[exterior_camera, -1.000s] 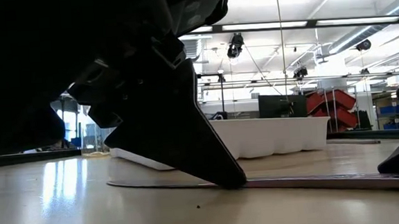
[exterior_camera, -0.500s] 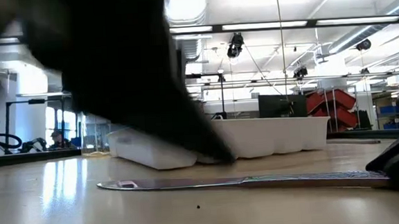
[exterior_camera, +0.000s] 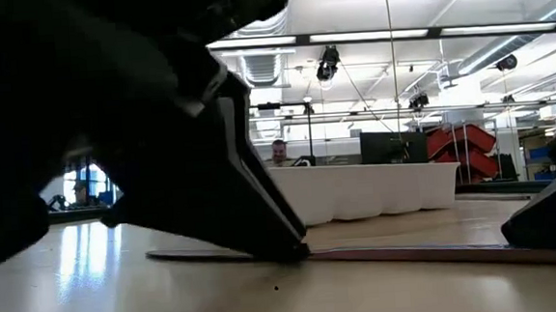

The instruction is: Sort silverware

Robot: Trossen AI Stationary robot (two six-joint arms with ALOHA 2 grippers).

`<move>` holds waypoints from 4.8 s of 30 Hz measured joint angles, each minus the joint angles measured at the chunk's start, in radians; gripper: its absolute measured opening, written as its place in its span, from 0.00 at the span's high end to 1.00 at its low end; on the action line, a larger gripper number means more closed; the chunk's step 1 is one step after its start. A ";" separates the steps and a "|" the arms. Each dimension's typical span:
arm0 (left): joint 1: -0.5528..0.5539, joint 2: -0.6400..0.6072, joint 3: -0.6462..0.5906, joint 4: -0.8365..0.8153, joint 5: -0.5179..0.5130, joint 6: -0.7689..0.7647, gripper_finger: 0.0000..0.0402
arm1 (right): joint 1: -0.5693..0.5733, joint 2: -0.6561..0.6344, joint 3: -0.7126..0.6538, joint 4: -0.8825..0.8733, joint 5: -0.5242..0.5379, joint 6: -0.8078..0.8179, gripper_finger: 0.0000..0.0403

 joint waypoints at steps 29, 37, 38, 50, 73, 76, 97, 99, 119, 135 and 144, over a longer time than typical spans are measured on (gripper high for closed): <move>0.003 0.039 -0.046 0.087 0.019 -0.430 0.94 | 0.126 -0.204 -0.123 -0.170 0.068 -0.048 0.66; 0.003 0.039 -0.047 0.096 0.025 -0.438 0.94 | 0.127 -0.101 -0.168 0.133 0.078 -0.141 0.59; 0.003 0.039 -0.047 0.097 0.026 -0.440 0.94 | 0.127 -0.088 -0.169 0.160 0.084 -0.158 0.60; 0.004 0.039 -0.048 0.100 0.027 -0.472 0.94 | 0.118 -0.075 -0.169 0.140 0.049 -0.150 0.67; 0.003 0.037 -0.053 0.327 -0.011 -0.189 0.94 | 0.099 -0.084 -0.160 0.016 -0.003 -0.293 0.88; 0.020 0.037 -0.053 0.329 -0.001 -0.192 0.93 | 0.097 -0.086 -0.160 0.017 -0.010 -0.320 0.88; 0.134 0.029 -0.046 0.303 0.349 -0.276 0.62 | 0.093 -0.089 -0.159 0.041 -0.036 -0.413 0.88; 0.134 0.032 -0.043 0.284 0.367 -0.273 0.62 | 0.092 -0.090 -0.159 0.044 -0.038 -0.424 0.88; 0.108 0.075 -0.008 0.286 0.441 -0.246 0.70 | 0.041 -0.134 -0.158 0.025 -0.072 -0.570 0.88; 0.092 0.079 0.040 0.135 0.334 -0.336 0.76 | 0.034 -0.136 -0.157 0.041 -0.023 -0.611 0.88; 0.084 0.080 0.038 0.128 0.279 -0.305 0.99 | 0.032 -0.138 -0.137 0.015 -0.008 -0.618 0.87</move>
